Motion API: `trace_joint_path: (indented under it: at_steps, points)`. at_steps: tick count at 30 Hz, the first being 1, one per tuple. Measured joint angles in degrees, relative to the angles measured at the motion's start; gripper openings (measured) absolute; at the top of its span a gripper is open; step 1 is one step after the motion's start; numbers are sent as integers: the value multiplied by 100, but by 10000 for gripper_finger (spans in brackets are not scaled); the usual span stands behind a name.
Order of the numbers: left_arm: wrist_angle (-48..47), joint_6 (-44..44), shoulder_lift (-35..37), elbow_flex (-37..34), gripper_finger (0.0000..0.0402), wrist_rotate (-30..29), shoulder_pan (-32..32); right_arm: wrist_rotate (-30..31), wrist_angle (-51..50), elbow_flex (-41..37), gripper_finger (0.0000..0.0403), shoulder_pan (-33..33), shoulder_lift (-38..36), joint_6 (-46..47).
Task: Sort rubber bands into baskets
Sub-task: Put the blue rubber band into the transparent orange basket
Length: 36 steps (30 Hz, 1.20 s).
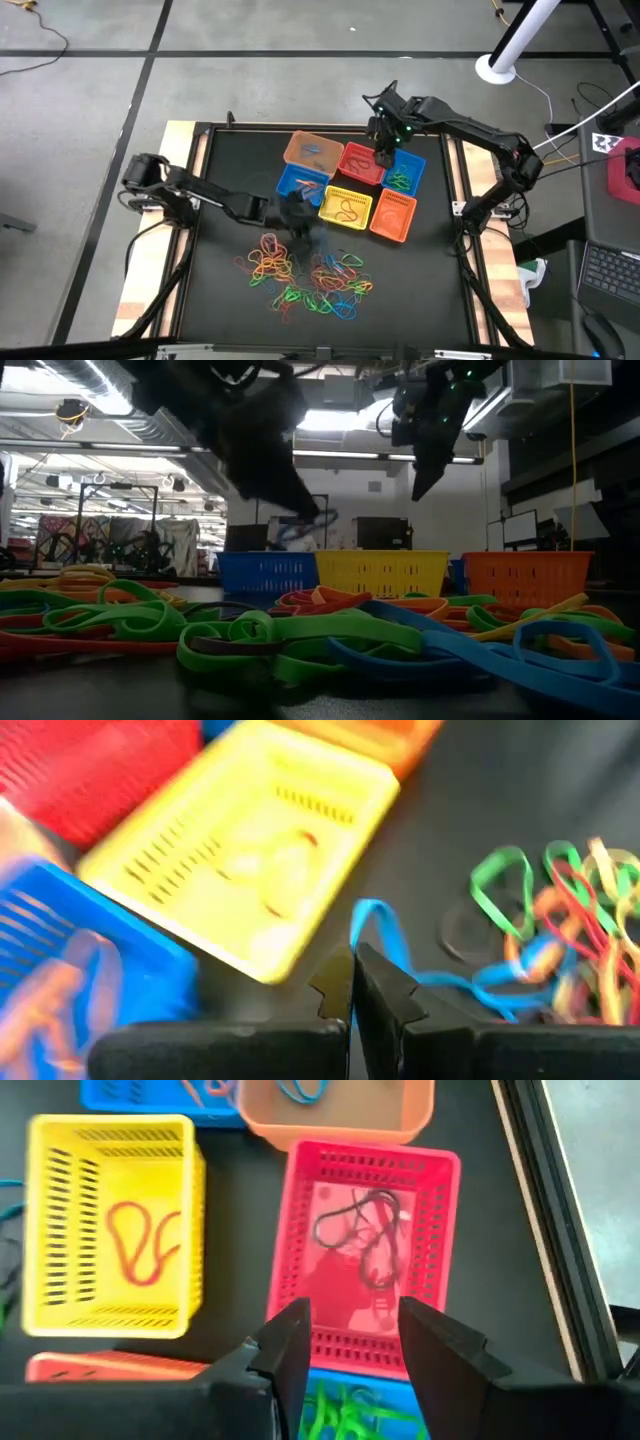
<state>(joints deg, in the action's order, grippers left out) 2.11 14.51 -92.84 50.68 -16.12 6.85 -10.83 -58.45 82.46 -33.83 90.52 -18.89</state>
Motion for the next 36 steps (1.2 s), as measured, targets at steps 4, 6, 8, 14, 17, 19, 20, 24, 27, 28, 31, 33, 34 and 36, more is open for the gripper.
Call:
trace_joint_path:
  at_steps: [4, 6, 8, 14, 17, 19, 20, 24, 27, 28, 31, 33, 34, 36]
  points:
    - [20, -432, 413, 0, 4, -28, -351, -77, -98, 4, 154, 360, -261, 317]
    - [25, -673, 608, 4, 2, -24, -572, -83, -132, 4, 154, 625, -346, 422]
    - [33, -976, 769, 4, 2, -37, -839, -81, -166, 4, 154, 934, -397, 551]
    - [94, -1955, 1004, 4, 2, -48, -1748, -83, -232, 4, 154, 1981, -413, 961]
    - [183, -2338, 1004, 4, 4, -50, -2218, -81, -232, 4, 154, 2532, -413, 1004]
    - [203, -2536, 996, 7, 5, -50, -2516, -81, -230, 4, 154, 2886, -413, 1010]
    - [201, -2582, 987, 7, 5, -50, -2655, -77, -226, 4, 154, 3059, -413, 1048]
    - [210, -2689, 961, 7, 2, -50, -3139, 22, -5, 1, 154, 3709, -331, 1417]
    - [194, -2688, 911, 7, 5, -52, -3419, 183, 245, -5, 154, 4128, -191, 1699]
    - [195, -2677, 885, 7, 8, -52, -3487, 251, 294, -5, 154, 4240, -130, 1740]
    - [197, -2660, 769, 7, 18, -49, -3646, 523, 469, -5, 154, 4574, 103, 2014]
    - [206, -2658, 654, 7, 25, -46, -3701, 743, 516, -5, 154, 4744, 288, 2236]
    - [193, -2659, 597, 7, 29, -22, -3724, 850, 543, -5, 154, 4827, 395, 2362]
    - [217, -2691, 467, 7, 38, 108, -3744, 990, 568, -5, 154, 4963, 599, 2631]
